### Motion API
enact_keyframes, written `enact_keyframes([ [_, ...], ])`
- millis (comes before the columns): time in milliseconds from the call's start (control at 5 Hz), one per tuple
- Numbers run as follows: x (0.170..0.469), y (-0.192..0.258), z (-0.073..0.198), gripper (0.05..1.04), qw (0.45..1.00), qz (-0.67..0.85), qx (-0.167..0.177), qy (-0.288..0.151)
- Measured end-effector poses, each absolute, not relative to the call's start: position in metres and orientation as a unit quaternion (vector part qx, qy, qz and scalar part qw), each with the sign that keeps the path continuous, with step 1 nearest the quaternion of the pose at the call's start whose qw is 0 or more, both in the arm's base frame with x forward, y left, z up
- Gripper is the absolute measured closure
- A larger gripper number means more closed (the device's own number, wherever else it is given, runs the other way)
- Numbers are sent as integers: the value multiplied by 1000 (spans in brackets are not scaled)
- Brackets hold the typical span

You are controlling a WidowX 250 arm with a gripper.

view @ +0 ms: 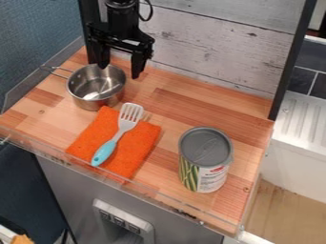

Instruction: Push the can to the top right corner

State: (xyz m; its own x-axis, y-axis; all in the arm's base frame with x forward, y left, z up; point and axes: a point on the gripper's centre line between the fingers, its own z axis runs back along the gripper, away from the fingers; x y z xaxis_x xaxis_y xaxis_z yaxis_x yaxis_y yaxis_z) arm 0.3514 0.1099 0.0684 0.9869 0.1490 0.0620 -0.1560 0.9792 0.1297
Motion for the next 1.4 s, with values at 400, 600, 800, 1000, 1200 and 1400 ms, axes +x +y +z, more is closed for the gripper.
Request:
enact_keyframes([
  [400,331,67,57,82,999,43,23,1],
  [600,312,24,72,82,1000,-7,17,-11],
  [800,281,-2,73,82,999,-35,10,-3],
  [1000,258,-27,67,82,998,-69,5,9],
  [1200,234,-51,64,82,994,-104,4,13],
  [1400,218,-72,63,82,992,-124,2,11],
])
